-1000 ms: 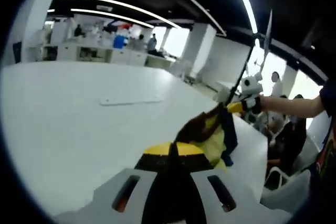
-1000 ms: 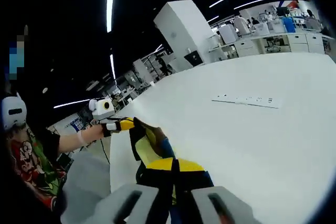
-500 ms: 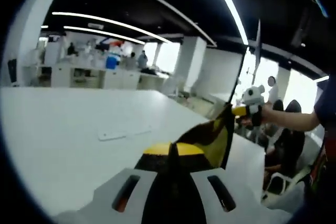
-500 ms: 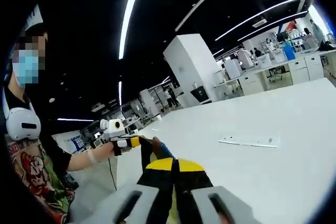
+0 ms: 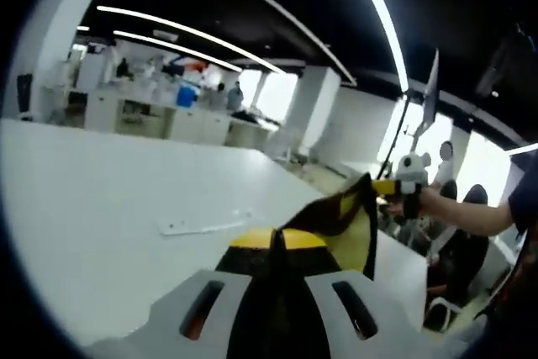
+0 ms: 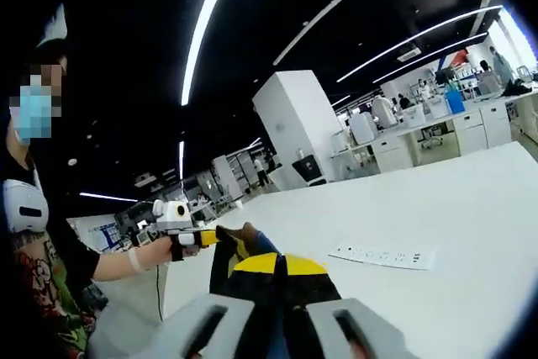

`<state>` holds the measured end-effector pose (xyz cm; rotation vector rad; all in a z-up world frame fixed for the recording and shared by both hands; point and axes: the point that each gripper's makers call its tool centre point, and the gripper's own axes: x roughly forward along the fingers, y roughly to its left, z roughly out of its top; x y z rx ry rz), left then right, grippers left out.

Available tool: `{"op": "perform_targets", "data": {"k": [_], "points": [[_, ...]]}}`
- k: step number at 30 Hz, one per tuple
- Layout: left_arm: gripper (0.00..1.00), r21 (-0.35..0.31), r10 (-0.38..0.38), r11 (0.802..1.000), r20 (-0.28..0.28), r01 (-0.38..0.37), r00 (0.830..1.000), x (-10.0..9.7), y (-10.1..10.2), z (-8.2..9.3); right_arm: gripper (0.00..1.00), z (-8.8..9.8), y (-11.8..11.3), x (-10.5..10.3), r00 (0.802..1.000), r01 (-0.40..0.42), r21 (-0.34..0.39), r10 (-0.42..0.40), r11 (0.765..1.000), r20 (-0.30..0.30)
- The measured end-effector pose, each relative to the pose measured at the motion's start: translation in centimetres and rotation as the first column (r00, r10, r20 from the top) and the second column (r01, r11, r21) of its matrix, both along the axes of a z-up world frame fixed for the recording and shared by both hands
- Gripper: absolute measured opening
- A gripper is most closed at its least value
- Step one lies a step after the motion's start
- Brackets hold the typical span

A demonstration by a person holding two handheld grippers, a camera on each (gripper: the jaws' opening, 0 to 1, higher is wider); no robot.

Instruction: Fold the garment on the visible template until the final outline fits inside the template.

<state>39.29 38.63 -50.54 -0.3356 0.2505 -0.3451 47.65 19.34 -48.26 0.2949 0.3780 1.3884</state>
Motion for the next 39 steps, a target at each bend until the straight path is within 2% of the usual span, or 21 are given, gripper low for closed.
{"op": "perform_targets", "data": {"k": [3, 6, 7, 9, 11, 17, 21, 23, 32, 39], "points": [[0.0, -0.021, 0.012, 1.0, -0.002, -0.012, 1.0, 1.4, 0.7, -0.4, 0.0, -0.5, 0.6, 1.0, 1.0, 0.01, 0.002, -0.01, 1.0, -0.006], [0.0, -0.045, 0.021, 0.999, -0.036, -0.023, 0.999, 3.0, 1.5, -2.0, 0.0, -2.4, 1.2, 2.7, 0.999, 0.034, -0.033, -0.035, 0.999, -0.02], [0.0, -0.043, 0.02, 0.999, -0.044, -0.022, 0.999, 3.3, 1.6, -2.4, 0.0, -2.8, 1.4, 3.0, 0.999, 0.033, -0.036, -0.034, 0.999, -0.023], [0.0, -0.003, 0.021, 1.0, -0.107, -0.022, 0.994, 3.9, 2.0, -4.2, 0.0, -3.8, 1.8, 3.6, 0.999, 0.044, -0.054, -0.045, 0.998, -0.028], [0.0, 0.022, 0.011, 1.0, -0.115, -0.009, 0.993, 4.9, 2.0, -4.9, 0.0, -4.9, 2.2, 4.3, 0.998, 0.052, -0.074, -0.055, 0.996, -0.037], [0.0, -0.014, 0.015, 1.0, -0.174, -0.018, 0.985, 7.4, 2.8, -8.0, 0.0, -8.8, 2.7, 6.7, 0.993, 0.083, -0.137, -0.094, 0.987, -0.073], [0.0, 0.013, 0.019, 1.0, -0.223, -0.016, 0.975, 8.4, 3.0, -10.5, 0.0, -11.4, 3.4, 7.7, 0.992, 0.085, -0.199, -0.102, 0.976, -0.078], [0.0, 0.013, 0.027, 1.0, -0.259, -0.025, 0.966, 8.6, 3.3, -11.8, 0.0, -12.1, 3.7, 8.2, 0.99, 0.094, -0.21, -0.113, 0.973, -0.081], [0.0, 0.01, 0.058, 0.998, -0.332, -0.058, 0.941, 9.8, 4.3, -16.3, 0.0, -18.2, 5.1, 9.8, 0.986, 0.084, -0.322, -0.125, 0.943, -0.108], [0.0, 0.026, 0.063, 0.998, -0.384, -0.058, 0.921, 10.2, 4.6, -18.9, 0.0, -20.8, 5.7, 10.1, 0.987, 0.075, -0.377, -0.123, 0.923, -0.107]]}}
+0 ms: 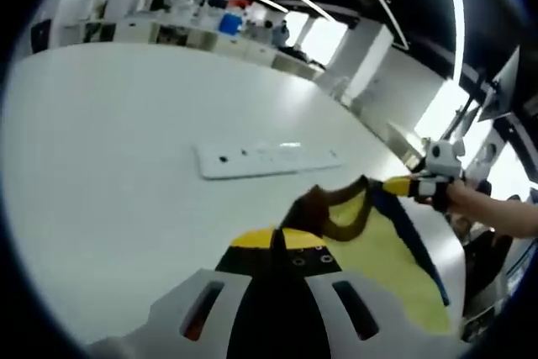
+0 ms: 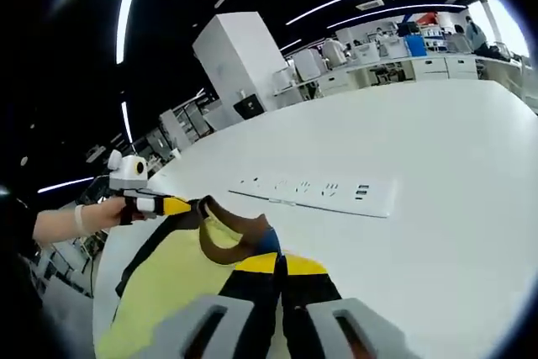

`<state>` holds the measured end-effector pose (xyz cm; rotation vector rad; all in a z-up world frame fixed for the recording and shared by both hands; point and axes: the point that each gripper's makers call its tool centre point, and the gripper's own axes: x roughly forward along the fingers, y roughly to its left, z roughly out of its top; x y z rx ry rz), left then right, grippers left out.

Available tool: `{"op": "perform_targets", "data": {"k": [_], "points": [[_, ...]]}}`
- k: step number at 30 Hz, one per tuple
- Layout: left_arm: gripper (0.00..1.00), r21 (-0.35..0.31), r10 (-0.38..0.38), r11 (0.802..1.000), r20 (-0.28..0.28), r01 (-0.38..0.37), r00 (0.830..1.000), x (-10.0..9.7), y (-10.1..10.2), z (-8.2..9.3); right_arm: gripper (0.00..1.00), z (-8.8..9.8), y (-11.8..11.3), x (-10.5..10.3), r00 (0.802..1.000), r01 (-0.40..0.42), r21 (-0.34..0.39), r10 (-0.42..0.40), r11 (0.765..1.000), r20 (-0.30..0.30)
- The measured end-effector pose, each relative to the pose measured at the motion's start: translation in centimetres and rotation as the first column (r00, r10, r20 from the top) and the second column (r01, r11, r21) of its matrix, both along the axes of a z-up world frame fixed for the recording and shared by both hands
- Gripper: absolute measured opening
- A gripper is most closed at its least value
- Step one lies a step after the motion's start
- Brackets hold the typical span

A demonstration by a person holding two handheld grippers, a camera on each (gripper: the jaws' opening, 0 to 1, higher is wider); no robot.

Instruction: Fold the garment on the visible template until the final outline fits inside the template.

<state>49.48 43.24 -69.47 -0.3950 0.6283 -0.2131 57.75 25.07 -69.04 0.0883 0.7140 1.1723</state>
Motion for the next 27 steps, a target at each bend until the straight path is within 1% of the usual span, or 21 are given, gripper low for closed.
{"op": "perform_targets", "data": {"k": [2, 5, 6, 8, 9, 10, 11, 13, 18, 23, 25, 27], "points": [[0.0, 0.02, 0.002, 1.0, -0.021, -0.002, 1.0, 0.0, 0.3, -0.8, 0.0, -0.5, 0.1, 0.1, 1.0, 0.002, -0.011, -0.002, 1.0, -0.003], [0.0, 0.025, 0.007, 1.0, -0.027, -0.007, 1.0, 0.1, 0.4, -1.1, 0.0, -0.9, 0.3, 0.3, 1.0, 0.003, -0.019, -0.003, 1.0, 0.01], [0.0, 0.026, 0.008, 1.0, -0.028, -0.007, 1.0, 0.1, 0.4, -1.2, 0.0, -0.9, 0.3, 0.4, 1.0, 0.003, -0.024, -0.002, 1.0, 0.025], [0.0, 0.023, 0.012, 1.0, -0.025, -0.011, 1.0, 0.2, 0.5, -1.2, 0.0, -1.2, 0.4, 0.6, 1.0, 0.011, -0.033, -0.01, 0.999, 0.029], [0.0, 0.005, 0.018, 1.0, -0.012, -0.018, 1.0, 0.4, 0.5, -1.0, 0.0, -1.4, 0.4, 0.7, 0.999, 0.013, -0.041, -0.012, 0.999, 0.035], [0.0, -0.002, 0.027, 1.0, -0.012, -0.027, 1.0, 0.5, 0.6, -1.0, 0.0, -1.5, 0.3, 0.8, 0.999, 0.016, -0.049, -0.014, 0.999, 0.043], [0.0, 0.016, 0.034, 0.999, -0.017, -0.034, 0.999, 0.6, 0.8, -1.2, 0.0, -1.6, 0.3, 1.0, 0.998, 0.019, -0.055, -0.015, 0.998, 0.055], [0.0, 0.038, 0.028, 0.999, -0.011, -0.028, 1.0, 0.7, 0.8, -1.4, 0.0, -1.7, 0.4, 1.0, 0.998, 0.025, -0.05, -0.022, 0.998, 0.052], [0.0, 0.067, 0.03, 0.997, -0.019, -0.029, 0.999, 0.8, 0.8, -2.1, 0.0, -2.2, 0.5, 1.0, 0.998, 0.028, -0.064, -0.024, 0.998, 0.059], [0.0, 0.062, 0.034, 0.998, -0.015, -0.033, 0.999, 0.9, 0.8, -2.1, 0.0, -2.3, 0.4, 1.0, 0.998, 0.028, -0.068, -0.024, 0.997, 0.062], [0.0, 0.059, 0.027, 0.998, -0.005, -0.027, 1.0, 0.9, 0.7, -2.0, 0.0, -2.3, 0.4, 0.9, 0.998, 0.026, -0.067, -0.022, 0.997, 0.056], [0.0, 0.074, 0.009, 0.997, 0.01, -0.009, 1.0, 1.0, 0.6, -1.8, 0.0, -2.5, 0.4, 0.8, 0.999, 0.026, -0.064, -0.023, 0.998, 0.044]]}}
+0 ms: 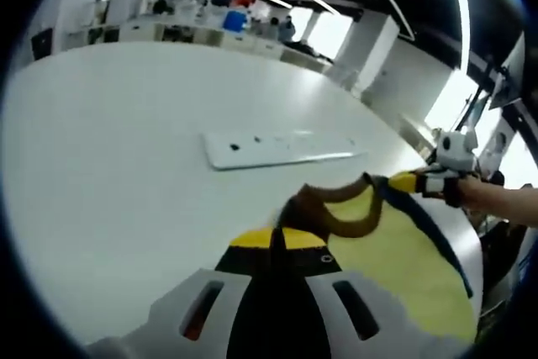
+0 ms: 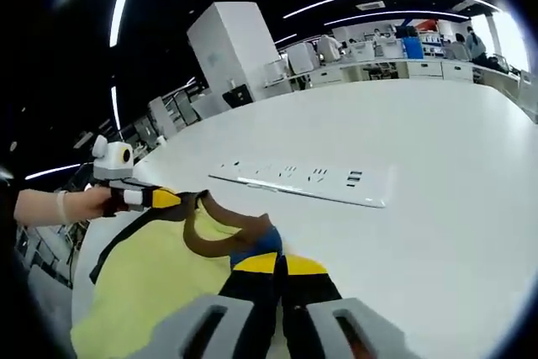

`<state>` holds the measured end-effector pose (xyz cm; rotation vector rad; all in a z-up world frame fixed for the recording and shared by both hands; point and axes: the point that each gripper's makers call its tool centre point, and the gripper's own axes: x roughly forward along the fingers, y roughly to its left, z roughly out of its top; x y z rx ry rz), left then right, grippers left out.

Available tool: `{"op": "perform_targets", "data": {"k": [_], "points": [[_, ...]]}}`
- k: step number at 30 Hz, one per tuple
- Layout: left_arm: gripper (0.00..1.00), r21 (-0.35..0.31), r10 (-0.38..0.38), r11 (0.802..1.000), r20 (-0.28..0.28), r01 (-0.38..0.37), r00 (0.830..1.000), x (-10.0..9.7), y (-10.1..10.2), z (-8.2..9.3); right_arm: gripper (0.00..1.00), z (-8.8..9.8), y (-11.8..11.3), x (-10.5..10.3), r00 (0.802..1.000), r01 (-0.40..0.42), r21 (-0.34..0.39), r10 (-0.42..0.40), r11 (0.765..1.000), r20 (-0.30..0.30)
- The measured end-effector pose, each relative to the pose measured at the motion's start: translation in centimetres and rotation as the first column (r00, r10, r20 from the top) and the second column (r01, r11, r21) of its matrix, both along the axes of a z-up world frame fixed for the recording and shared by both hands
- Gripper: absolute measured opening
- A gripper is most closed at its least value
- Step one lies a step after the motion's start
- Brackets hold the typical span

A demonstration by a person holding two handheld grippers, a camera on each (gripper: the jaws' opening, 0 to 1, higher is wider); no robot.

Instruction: Fold the garment on the visible template until the final outline fits inside the template.

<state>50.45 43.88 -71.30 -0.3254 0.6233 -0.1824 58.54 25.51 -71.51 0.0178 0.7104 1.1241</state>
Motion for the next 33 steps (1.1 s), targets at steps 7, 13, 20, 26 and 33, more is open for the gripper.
{"op": "perform_targets", "data": {"k": [7, 13, 20, 26, 33], "points": [[0.16, 0.038, -0.047, 0.998, 0.026, 0.046, 0.999, 0.1, -0.4, 0.3, 0.1, 0.2, 0.3, 0.0, 1.0, -0.005, 0.009, 0.004, 1.0, 0.023], [0.46, 0.07, -0.063, 0.996, 0.057, 0.059, 0.996, 0.2, -0.7, 0.7, 0.41, 0.9, 0.8, -0.4, 0.998, -0.027, 0.024, 0.026, 0.999, 0.06], [0.59, 0.062, -0.087, 0.995, 0.071, 0.083, 0.994, -0.1, -1.3, 1.5, 0.54, 1.5, 0.9, -1.2, 0.995, -0.06, 0.025, 0.058, 0.998, 0.079], [0.85, 0.069, -0.131, 0.99, 0.083, 0.125, 0.988, -0.4, -1.9, 2.1, 0.76, 1.6, 0.8, -1.6, 0.993, -0.074, 0.004, 0.074, 0.997, 0.094], [0.96, 0.133, -0.222, 0.967, 0.041, 0.215, 0.974, -1.9, -2.4, 2.0, 0.91, 1.7, 0.1, -2.2, 0.99, -0.096, -0.031, 0.099, 0.995, 0.096]]}}
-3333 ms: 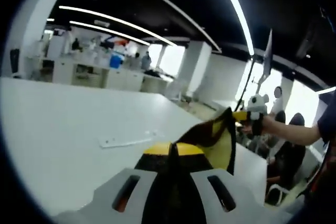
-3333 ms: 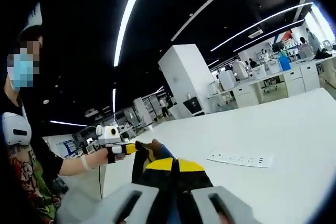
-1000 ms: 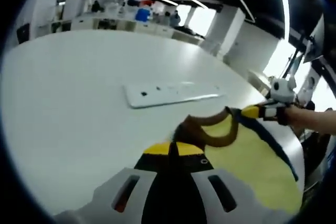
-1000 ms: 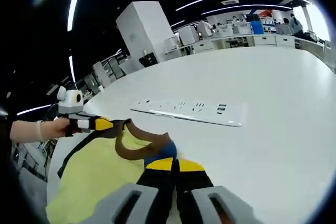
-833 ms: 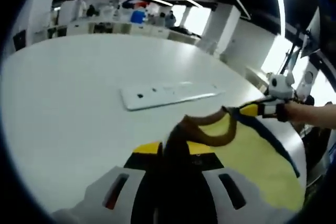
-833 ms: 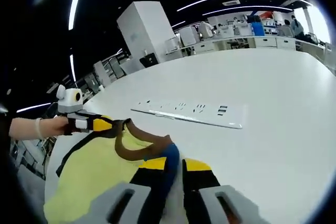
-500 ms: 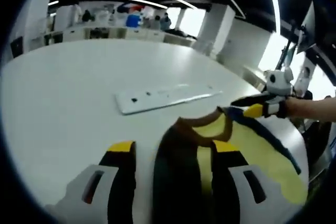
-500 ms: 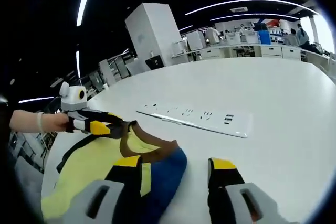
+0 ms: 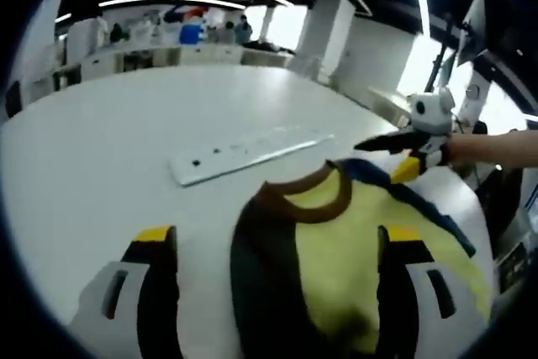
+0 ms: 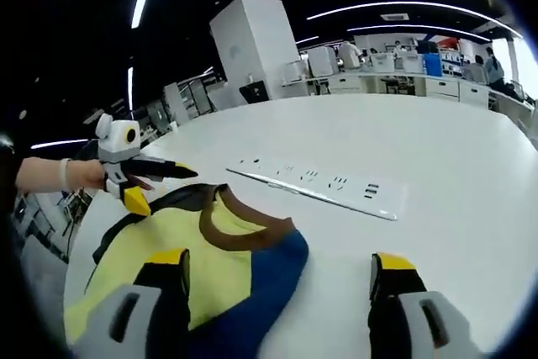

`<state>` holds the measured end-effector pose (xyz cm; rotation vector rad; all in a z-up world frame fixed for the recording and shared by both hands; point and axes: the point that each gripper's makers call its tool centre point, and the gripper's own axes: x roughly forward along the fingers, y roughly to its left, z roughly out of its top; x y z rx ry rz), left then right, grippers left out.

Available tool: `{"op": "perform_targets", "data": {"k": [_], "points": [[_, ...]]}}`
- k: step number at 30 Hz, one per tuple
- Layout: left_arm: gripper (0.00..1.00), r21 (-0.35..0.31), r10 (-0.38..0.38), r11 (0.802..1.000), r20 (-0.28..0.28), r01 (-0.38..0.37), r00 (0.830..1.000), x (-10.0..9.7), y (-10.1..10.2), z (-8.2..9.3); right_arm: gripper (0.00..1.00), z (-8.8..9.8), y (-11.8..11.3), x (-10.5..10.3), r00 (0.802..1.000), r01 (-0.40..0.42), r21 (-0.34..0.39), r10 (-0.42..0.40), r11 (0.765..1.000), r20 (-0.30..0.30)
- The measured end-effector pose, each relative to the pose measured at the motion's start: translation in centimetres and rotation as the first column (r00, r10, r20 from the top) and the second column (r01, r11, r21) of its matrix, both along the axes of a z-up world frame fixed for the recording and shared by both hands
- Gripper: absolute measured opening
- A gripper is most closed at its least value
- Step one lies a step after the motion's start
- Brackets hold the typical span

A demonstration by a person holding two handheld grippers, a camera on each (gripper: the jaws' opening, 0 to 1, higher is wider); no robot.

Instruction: Fold the garment on the visible template until the final outline fits inside the template.

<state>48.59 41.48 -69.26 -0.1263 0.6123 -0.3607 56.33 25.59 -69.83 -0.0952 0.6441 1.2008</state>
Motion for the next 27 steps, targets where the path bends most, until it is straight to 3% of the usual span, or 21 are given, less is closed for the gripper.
{"op": "perform_targets", "data": {"k": [2, 15, 27], "points": [[0.96, 0.036, -0.033, 0.999, -0.007, 0.033, 0.999, -0.5, -0.1, 0.0, 0.9, 0.0, -0.3, -0.3, 1.0, -0.004, -0.012, 0.004, 1.0, 0.002], [0.99, 0.021, -0.051, 0.998, 0.006, 0.051, 0.999, -3.1, -1.1, 2.4, 0.88, 0.7, -3.3, -2.8, 1.0, -0.02, -0.042, 0.019, 0.999, -0.016], [0.97, 0.038, -0.067, 0.997, 0.001, 0.067, 0.998, -6.2, -1.8, 3.2, 0.86, 1.5, -6.2, -4.9, 0.999, -0.002, -0.052, 0.001, 0.999, -0.034]]}}
